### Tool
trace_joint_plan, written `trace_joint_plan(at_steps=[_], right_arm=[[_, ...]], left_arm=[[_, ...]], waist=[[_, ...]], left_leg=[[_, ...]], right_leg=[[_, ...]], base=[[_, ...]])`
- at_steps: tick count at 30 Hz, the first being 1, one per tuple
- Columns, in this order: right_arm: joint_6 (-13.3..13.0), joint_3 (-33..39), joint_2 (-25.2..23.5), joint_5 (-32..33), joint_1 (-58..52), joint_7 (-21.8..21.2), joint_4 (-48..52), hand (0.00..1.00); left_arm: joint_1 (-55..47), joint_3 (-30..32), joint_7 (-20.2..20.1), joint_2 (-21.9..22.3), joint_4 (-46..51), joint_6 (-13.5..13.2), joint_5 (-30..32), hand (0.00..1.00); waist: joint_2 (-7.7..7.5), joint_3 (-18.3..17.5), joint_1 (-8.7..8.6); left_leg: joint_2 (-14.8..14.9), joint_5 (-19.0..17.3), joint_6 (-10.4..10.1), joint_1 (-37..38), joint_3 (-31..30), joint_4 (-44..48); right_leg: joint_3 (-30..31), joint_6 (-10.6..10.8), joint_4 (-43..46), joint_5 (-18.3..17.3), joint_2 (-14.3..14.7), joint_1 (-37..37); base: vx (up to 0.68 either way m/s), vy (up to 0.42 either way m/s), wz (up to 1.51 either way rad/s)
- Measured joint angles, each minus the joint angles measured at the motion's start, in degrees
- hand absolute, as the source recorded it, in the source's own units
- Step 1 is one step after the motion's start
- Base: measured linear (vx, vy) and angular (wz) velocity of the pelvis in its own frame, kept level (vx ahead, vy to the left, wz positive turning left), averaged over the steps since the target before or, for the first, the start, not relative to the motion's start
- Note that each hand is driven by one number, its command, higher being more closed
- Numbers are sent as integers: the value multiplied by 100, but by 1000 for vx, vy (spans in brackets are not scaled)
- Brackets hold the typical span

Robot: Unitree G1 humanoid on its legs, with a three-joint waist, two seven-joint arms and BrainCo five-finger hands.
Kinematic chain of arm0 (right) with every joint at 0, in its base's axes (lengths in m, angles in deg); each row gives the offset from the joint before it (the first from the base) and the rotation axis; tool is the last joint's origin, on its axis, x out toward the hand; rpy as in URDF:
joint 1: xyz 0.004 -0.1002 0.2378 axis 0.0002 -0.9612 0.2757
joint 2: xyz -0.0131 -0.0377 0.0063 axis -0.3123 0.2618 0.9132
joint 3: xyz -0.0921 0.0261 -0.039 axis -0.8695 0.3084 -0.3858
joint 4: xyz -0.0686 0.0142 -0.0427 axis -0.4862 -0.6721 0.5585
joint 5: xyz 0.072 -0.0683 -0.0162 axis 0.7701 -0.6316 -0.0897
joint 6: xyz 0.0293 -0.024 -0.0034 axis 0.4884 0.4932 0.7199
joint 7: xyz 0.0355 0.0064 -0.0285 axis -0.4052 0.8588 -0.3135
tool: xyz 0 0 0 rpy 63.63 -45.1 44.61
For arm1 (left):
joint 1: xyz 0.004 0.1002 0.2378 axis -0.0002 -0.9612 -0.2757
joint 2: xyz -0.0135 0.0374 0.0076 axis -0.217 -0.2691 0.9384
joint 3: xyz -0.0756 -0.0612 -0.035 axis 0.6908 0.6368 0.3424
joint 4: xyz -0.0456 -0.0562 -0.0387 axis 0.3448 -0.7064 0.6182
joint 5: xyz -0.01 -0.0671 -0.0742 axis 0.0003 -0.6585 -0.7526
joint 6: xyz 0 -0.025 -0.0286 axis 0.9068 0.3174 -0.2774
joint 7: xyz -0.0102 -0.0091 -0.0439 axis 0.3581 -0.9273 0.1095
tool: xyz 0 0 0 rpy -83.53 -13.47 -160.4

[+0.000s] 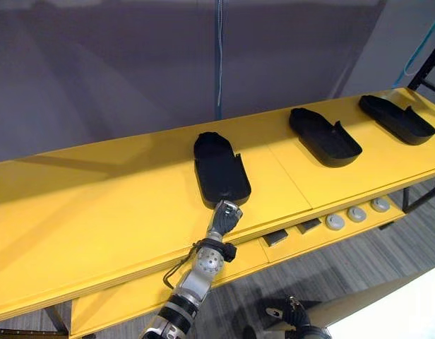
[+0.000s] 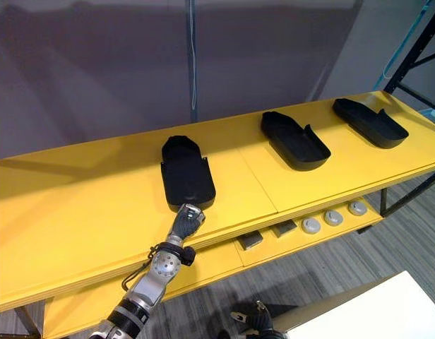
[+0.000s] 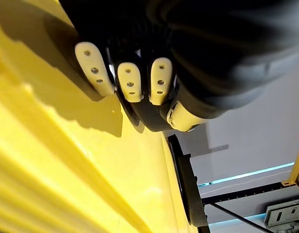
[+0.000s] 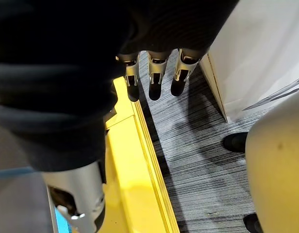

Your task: Walk over and take plastic housings, then place them on the shelf

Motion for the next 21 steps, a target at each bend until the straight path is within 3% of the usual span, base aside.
trace_joint_plan(at_steps=[11, 21], right_arm=[[-2, 2, -54, -5, 47, -40, 2, 0], [-2, 4, -53, -6, 52, -46, 1, 0]], left_arm=[[319, 258, 103, -4, -161, 145, 147, 100], [307, 265, 105, -48, 218, 168, 121, 100]], waist=[[-57, 35, -141], [-49, 40, -136]], left_leg=[[2, -44, -12, 18, 60, 1], [-4, -42, -10, 9, 19, 2]], right_leg=[[36, 2, 0, -1, 7, -11], [7, 2, 2, -2, 0, -4]], base=[[4, 1, -3], [-1, -1, 1]])
